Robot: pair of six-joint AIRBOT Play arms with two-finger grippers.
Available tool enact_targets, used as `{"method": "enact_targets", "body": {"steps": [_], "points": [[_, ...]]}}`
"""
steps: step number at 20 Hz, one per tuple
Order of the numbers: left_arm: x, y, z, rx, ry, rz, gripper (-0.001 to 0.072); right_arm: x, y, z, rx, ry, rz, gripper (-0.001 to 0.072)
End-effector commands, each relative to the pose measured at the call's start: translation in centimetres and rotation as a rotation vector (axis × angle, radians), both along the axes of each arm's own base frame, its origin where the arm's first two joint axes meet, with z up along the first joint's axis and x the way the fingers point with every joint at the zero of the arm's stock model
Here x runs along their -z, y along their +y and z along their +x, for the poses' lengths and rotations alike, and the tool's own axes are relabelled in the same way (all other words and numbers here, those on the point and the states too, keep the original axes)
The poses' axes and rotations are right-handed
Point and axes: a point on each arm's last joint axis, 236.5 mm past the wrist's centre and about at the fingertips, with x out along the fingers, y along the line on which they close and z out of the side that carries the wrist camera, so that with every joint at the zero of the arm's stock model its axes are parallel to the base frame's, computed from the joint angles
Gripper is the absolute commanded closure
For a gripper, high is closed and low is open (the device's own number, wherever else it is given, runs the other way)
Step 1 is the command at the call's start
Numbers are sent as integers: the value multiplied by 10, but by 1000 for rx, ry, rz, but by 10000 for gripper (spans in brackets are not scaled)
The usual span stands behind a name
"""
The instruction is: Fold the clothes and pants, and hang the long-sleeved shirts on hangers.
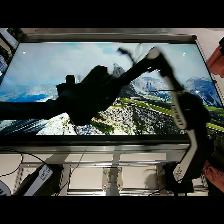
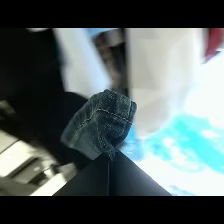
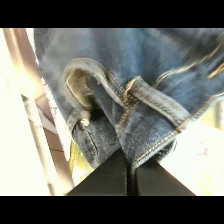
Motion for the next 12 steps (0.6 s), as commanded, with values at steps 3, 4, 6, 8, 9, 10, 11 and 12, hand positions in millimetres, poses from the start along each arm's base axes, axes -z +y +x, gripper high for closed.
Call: {"method": "enact_targets", "body": {"steps": [3, 4, 6, 8, 9, 10, 11, 12], "points": [[7, -41, 41, 223, -66, -101, 686, -102, -156, -10, 337, -59, -31, 698], [7, -47, 48, 256, -79, -114, 686, -109, -183, -12, 401, -71, -37, 698], [6, -57, 59, 315, -99, -127, 687, -114, -238, -10, 568, -73, -59, 698], [8, -64, 68, 358, -106, -144, 687, -118, -293, -9, 746, -66, -55, 698], [13, -66, 72, 367, -110, -166, 687, -118, -316, -11, 820, -50, -48, 698], [18, -67, 75, 373, -118, -198, 687, -116, -339, -14, 887, -32, -43, 698], [28, -69, 79, 377, -123, -252, 687, -112, -358, -19, 945, -8, -35, 697], [42, -70, 80, 377, -110, -314, 686, -104, -375, -26, 996, 29, -27, 697]]}}
